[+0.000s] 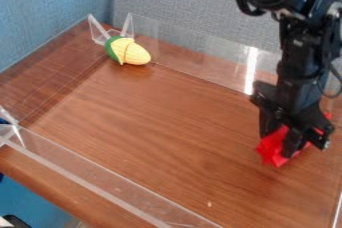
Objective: Put the red object to the right side of the table
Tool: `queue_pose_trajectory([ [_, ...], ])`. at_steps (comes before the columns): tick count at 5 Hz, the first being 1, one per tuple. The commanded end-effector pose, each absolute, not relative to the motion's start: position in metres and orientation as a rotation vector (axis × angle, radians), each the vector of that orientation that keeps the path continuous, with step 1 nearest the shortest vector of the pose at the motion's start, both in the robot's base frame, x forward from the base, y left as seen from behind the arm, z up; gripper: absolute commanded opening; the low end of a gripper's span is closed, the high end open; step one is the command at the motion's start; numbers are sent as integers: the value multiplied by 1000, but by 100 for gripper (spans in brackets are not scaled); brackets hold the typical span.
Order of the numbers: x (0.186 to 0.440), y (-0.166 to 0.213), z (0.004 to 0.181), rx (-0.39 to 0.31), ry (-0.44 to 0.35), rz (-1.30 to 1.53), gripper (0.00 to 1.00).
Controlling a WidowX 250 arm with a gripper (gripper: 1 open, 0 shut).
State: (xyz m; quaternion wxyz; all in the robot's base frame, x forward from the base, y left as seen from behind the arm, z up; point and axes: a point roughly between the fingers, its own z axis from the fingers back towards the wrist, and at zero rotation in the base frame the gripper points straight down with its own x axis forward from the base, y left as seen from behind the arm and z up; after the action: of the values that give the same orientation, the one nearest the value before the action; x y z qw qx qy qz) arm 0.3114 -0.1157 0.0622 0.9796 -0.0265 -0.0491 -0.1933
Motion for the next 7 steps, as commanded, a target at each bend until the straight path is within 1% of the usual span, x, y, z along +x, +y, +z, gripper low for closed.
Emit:
queue_pose_trajectory([
  [1,319,-120,75,-53,-172,-337,0],
  [2,317,-124,60,-47,-159,-292,0],
  [3,318,-117,50,-48,-151,-286,100],
  [4,319,-110,53,-49,-157,-276,100],
  [5,321,-101,73,-44,-190,-258,100],
  [6,326,-85,108,-45,-240,-227,100],
  [7,329,-61,145,-38,-280,-161,100],
])
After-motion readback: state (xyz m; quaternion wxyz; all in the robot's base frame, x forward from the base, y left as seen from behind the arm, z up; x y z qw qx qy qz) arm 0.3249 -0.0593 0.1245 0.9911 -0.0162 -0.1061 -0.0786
